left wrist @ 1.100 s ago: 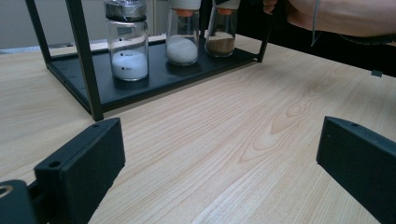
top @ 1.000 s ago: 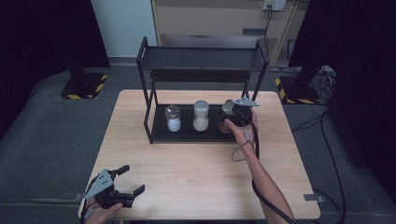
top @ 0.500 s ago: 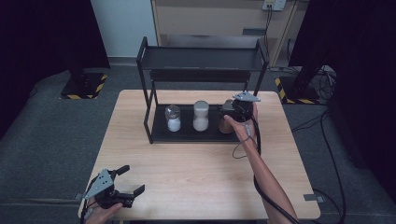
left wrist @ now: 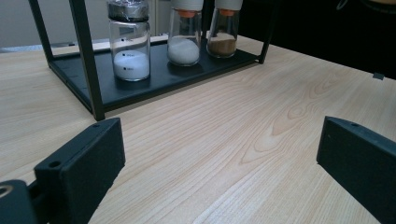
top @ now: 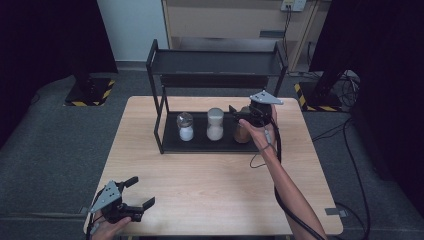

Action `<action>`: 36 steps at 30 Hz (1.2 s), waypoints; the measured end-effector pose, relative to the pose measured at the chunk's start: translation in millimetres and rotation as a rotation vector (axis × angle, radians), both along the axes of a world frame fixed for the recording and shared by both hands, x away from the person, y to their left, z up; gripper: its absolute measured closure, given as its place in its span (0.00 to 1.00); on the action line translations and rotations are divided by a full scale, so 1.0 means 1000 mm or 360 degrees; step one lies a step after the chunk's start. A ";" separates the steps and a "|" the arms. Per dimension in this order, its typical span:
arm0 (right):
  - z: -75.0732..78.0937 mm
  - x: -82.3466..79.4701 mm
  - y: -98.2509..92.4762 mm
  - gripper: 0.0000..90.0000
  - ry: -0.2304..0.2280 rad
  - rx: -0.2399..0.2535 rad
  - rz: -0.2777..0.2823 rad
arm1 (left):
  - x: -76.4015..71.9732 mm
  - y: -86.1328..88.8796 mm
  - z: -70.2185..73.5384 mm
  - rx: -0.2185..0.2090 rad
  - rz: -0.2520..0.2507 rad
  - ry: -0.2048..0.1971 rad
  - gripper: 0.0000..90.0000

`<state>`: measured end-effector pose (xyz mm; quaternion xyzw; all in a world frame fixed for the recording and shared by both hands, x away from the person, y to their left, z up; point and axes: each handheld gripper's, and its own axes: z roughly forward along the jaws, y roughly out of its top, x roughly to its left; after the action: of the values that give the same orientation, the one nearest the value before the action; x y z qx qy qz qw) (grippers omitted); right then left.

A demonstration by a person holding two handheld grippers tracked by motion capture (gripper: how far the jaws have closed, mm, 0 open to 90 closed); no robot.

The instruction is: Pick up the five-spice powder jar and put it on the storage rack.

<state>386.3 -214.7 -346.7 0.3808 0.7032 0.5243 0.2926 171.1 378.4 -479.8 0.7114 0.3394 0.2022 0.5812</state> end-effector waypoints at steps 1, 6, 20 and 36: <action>0.002 -0.002 0.000 0.09 -0.0008 0.0003 0.0009 | 0.000 0.000 0.000 0.0001 -0.0002 -0.0002 0.00; 0.007 -0.012 -0.002 0.09 -0.0050 0.0016 0.0061 | 0.000 0.000 0.000 0.0005 -0.0003 -0.0001 0.00; 0.011 -0.051 -0.026 0.09 -0.0122 0.0083 0.0239 | 0.000 0.000 0.000 0.0015 -0.0014 -0.0008 0.00; 0.012 -0.091 -0.055 0.09 -0.0152 0.0113 0.0450 | 0.000 0.001 -0.002 -0.0014 -0.0012 -0.0006 0.00</action>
<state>295.8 -269.9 -335.0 0.2627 0.7161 0.6023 0.2355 171.2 379.9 -481.4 0.7098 0.3364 0.1999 0.5857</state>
